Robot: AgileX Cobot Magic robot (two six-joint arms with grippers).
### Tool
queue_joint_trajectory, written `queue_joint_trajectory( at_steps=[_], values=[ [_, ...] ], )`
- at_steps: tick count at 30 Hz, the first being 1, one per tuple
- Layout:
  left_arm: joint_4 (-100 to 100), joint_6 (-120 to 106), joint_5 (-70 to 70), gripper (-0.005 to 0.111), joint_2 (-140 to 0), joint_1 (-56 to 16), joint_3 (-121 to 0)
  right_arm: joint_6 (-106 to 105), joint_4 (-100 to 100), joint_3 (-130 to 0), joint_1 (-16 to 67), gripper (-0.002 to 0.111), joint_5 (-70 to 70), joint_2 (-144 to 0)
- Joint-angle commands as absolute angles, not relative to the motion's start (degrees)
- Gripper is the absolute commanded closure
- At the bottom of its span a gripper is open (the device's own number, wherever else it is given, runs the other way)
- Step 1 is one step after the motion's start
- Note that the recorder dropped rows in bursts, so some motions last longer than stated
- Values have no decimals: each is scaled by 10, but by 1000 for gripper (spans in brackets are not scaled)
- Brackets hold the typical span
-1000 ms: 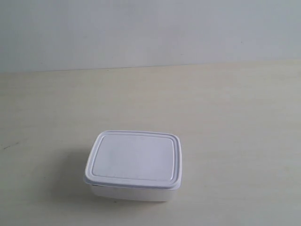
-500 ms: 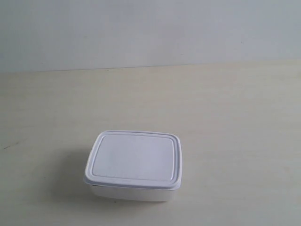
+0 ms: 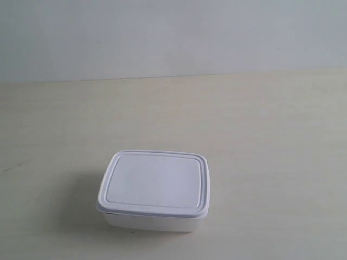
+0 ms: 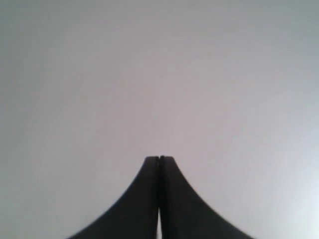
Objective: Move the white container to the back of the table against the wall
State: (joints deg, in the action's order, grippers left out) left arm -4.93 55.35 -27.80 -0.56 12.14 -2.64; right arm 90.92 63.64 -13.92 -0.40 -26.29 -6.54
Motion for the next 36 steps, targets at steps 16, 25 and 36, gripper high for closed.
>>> queue_joint_trajectory(
  at_steps=[16,25,36],
  values=[
    [-791,1098,-492,107,-347,80,-235,1070,865,-273,-7,108,-494,-396],
    [-859,1130,-352,107,-397,-75,-235,1043,854,-273,40,108,-519,-473],
    [-968,1155,-136,107,-566,-403,-235,1091,979,-273,333,108,-290,-543]
  ],
)
